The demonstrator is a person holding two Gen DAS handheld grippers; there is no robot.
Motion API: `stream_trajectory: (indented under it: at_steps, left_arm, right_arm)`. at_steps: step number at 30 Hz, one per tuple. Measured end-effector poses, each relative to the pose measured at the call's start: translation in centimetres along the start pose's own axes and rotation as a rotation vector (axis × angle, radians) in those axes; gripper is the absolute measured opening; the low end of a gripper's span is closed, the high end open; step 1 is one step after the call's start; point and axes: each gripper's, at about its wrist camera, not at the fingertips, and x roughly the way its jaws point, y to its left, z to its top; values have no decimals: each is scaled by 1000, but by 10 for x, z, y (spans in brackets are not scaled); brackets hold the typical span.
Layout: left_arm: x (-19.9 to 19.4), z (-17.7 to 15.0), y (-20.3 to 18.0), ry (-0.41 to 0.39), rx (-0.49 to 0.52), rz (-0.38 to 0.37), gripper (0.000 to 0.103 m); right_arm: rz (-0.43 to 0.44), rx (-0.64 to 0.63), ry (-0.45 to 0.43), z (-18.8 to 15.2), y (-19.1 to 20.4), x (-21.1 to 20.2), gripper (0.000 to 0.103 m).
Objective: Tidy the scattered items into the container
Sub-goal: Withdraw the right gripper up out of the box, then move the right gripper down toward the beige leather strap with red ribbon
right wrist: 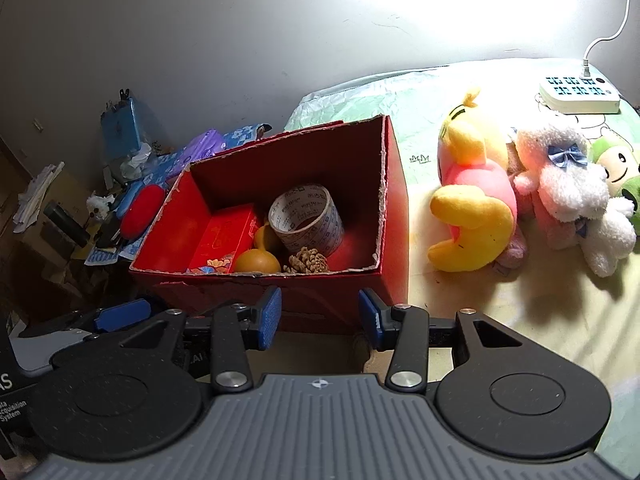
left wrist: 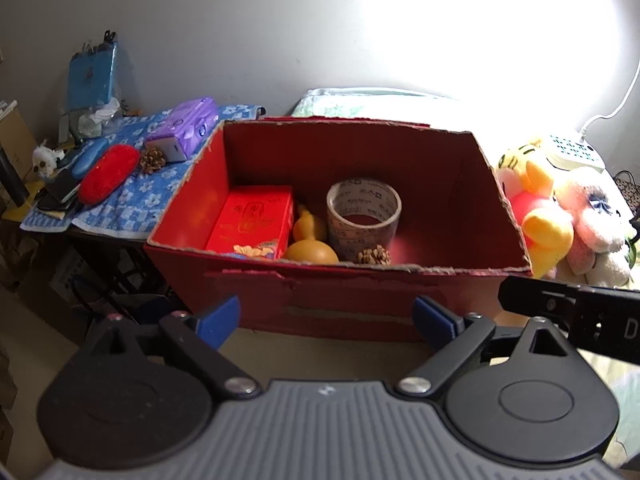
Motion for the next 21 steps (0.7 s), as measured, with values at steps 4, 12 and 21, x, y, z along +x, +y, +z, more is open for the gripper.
stream_trajectory:
  at_steps: [4,12,21]
  left_arm:
    - [3,-13,-6,25,19,-10,96]
    - [14,-42,-21,113,73,-124,98]
    - [36,-66,-48,236,111,-242,98]
  right_arm:
    - [-9,13,25,-10,-9,1,46]
    - [-31,34,99,-33,-25,10,50]
    - [-38,81,178,-46,-42,25,52]
